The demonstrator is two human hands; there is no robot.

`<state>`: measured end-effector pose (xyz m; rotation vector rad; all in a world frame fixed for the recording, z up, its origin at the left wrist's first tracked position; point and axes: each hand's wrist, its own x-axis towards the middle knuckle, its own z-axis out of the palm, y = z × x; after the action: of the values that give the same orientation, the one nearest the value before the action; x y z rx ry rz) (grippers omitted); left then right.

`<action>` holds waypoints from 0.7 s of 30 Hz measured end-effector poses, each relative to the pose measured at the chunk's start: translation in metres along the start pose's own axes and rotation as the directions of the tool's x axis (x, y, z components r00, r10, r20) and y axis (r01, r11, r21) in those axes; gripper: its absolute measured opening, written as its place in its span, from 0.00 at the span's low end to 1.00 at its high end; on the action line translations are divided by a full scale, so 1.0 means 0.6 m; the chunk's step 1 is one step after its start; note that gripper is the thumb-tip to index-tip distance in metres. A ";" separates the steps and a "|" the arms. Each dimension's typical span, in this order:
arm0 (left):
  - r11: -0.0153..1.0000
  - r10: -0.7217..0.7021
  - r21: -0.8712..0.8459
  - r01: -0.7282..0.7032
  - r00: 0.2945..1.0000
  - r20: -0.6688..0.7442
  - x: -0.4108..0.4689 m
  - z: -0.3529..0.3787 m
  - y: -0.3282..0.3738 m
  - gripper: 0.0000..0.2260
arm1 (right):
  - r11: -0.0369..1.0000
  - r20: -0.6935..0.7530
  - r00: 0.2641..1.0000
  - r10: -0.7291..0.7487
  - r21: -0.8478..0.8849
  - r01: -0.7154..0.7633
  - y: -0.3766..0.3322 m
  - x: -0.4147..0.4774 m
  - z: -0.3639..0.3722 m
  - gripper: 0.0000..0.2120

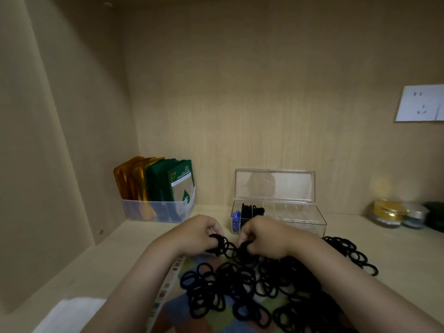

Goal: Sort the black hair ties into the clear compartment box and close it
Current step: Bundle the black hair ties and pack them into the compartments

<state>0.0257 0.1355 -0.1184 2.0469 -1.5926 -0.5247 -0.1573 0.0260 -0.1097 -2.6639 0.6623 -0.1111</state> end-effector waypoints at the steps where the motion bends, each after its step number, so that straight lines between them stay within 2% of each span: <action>1: 0.999 0.001 -0.033 -0.001 1.000 -0.011 0.005 0.002 0.003 0.04 | 0.998 -0.032 0.999 0.009 0.057 -0.008 0.005 0.002 -0.004 0.08; 3: 0.998 -0.003 -0.067 0.001 0.999 -0.037 0.016 0.011 0.008 0.06 | 0.971 -0.062 0.998 0.032 0.240 -0.016 0.011 0.003 -0.012 0.06; 6: 0.993 0.004 -0.117 -0.012 0.997 -0.075 0.028 0.028 0.010 0.08 | 0.869 -0.087 0.993 0.082 0.493 -0.029 0.013 0.000 -0.021 0.05; 10: 0.973 -0.006 -0.231 -0.015 0.996 -0.091 0.036 0.051 0.002 0.09 | 0.733 -0.106 0.985 0.135 0.680 -0.028 0.008 0.000 -0.016 0.06; 13: 0.942 -0.036 -0.334 0.014 0.997 -0.061 0.037 0.061 -0.005 0.03 | 0.679 -0.056 0.992 0.116 0.733 -0.039 -0.001 0.007 0.004 0.04; 17: 0.835 -0.083 -0.549 0.046 0.996 -0.043 0.030 0.065 -0.006 0.06 | 0.687 -0.085 0.985 0.147 0.725 -0.040 -0.007 0.024 0.027 0.01; 21: 0.747 -0.043 -0.650 0.138 0.986 0.160 0.023 0.054 -0.015 0.10 | 0.749 -0.133 0.969 0.208 0.659 -0.071 0.000 0.036 0.044 0.02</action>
<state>0.0177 0.1193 -0.1500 1.5572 -1.1307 -1.1086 -0.1339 0.0256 -0.1341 -1.9292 0.7208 -0.4819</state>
